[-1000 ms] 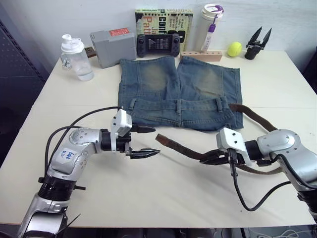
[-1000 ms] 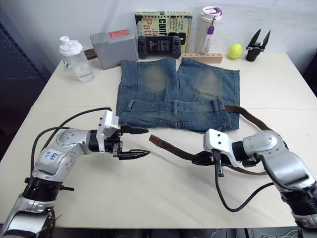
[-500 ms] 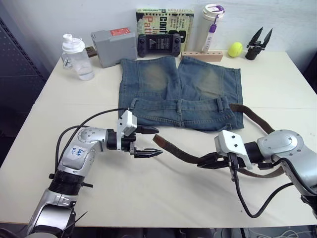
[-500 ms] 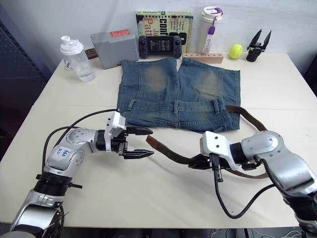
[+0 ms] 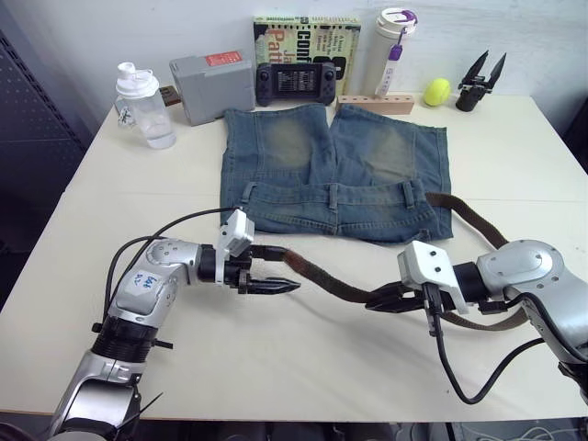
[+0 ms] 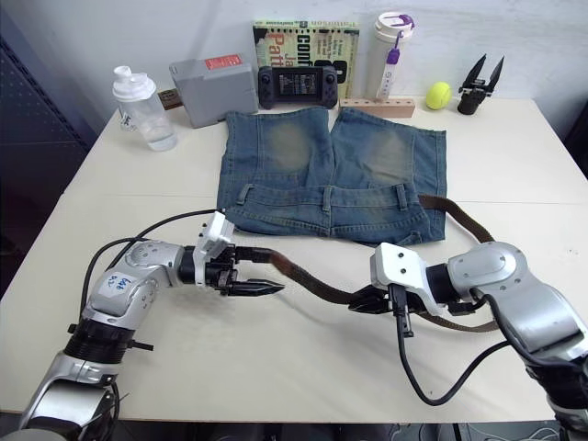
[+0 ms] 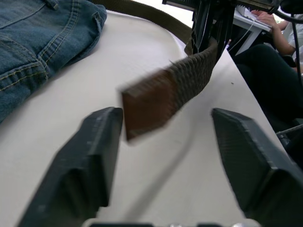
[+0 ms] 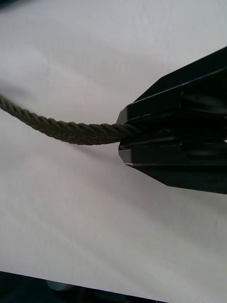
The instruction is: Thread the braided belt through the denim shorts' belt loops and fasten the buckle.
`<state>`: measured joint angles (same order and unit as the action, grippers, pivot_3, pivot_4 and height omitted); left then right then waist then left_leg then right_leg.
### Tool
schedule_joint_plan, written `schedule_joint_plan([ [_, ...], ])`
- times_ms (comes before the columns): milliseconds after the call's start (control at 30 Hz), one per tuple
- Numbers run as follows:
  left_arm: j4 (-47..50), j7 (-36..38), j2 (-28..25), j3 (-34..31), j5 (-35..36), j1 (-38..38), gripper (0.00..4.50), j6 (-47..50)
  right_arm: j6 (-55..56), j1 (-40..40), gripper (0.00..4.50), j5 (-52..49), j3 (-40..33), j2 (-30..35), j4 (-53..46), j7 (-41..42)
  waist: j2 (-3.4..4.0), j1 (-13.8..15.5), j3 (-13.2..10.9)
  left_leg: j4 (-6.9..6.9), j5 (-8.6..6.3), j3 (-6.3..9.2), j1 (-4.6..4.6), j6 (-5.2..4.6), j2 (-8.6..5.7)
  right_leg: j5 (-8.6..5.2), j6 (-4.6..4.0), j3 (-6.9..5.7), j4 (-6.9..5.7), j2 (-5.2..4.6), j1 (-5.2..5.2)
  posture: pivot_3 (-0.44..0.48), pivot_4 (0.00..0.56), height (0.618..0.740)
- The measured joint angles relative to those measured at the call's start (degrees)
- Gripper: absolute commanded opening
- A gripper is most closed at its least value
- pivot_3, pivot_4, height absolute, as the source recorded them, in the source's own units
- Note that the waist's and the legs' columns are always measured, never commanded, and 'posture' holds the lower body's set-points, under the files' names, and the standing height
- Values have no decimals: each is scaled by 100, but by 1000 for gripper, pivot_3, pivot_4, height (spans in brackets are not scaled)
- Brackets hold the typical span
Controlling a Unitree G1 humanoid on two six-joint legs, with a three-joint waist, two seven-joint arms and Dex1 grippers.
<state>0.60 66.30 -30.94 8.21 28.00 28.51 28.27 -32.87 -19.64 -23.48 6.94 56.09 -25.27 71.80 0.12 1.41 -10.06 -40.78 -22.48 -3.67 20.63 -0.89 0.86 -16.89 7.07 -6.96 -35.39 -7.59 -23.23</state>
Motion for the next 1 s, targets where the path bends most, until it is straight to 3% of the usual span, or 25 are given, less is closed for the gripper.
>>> schedule_joint_plan([
  [133,126,0,62,-54,134,-1,168,135,-6,-3,0,1,0,0,0,-5,0,0,0,-2,0,2,1,0,0,0,0,0,-1,-1,0,0,150,731],
  [367,176,13,64,-54,165,-1,75,286,-129,-5,0,-2,0,0,0,-60,0,0,0,-3,0,2,1,0,0,0,0,-1,-2,0,0,0,150,731],
  [433,201,9,66,-66,191,-3,0,333,-282,-58,926,-11,-15,-49,21,-232,0,-5,0,-4,0,2,1,0,0,0,0,0,-2,0,0,0,150,731],
  [533,290,-23,106,-90,260,-3,0,462,-637,-280,1839,-210,-300,-426,101,-699,0,-7,0,-6,0,7,2,0,1,0,0,-1,-6,-1,-1,0,150,731],
  [567,326,-56,125,-102,323,-4,0,528,-830,-336,2423,-377,-464,-520,106,-868,0,1,0,-6,0,10,2,0,0,0,0,-3,-7,-1,0,0,150,731],
  [600,327,-67,130,-109,333,-4,0,542,-869,-341,2702,-403,-502,-538,105,-900,0,4,0,-6,0,11,3,0,0,0,0,-4,-8,-1,0,0,150,731],
  [733,379,-480,352,-421,659,-104,0,1017,-1762,-354,4382,-1339,-1582,-903,98,-1550,0,7,0,-17,-1,28,17,-2,0,0,0,-9,-10,-5,-1,0,150,731],
  [833,637,-965,588,-758,1222,-220,0,1684,-2614,-111,4382,-2641,-2619,-1098,-14,-2040,0,6,0,-23,-1,91,34,-2,-1,0,0,-24,-12,-7,-4,0,150,731],
  [867,827,-1214,674,-970,1594,-294,0,2071,-2918,182,4382,-3675,-3108,-1151,-112,-2344,0,9,0,-24,-1,104,40,-2,1,0,0,-30,-12,-9,-6,0,150,731],
  [1000,1135,-1802,879,-1394,2417,-423,0,2782,-3013,1050,4382,-6315,-3410,-1173,-439,-3514,0,-9,0,-29,-1,108,37,-2,-3,0,0,-31,-20,-13,-4,0,150,731],
])
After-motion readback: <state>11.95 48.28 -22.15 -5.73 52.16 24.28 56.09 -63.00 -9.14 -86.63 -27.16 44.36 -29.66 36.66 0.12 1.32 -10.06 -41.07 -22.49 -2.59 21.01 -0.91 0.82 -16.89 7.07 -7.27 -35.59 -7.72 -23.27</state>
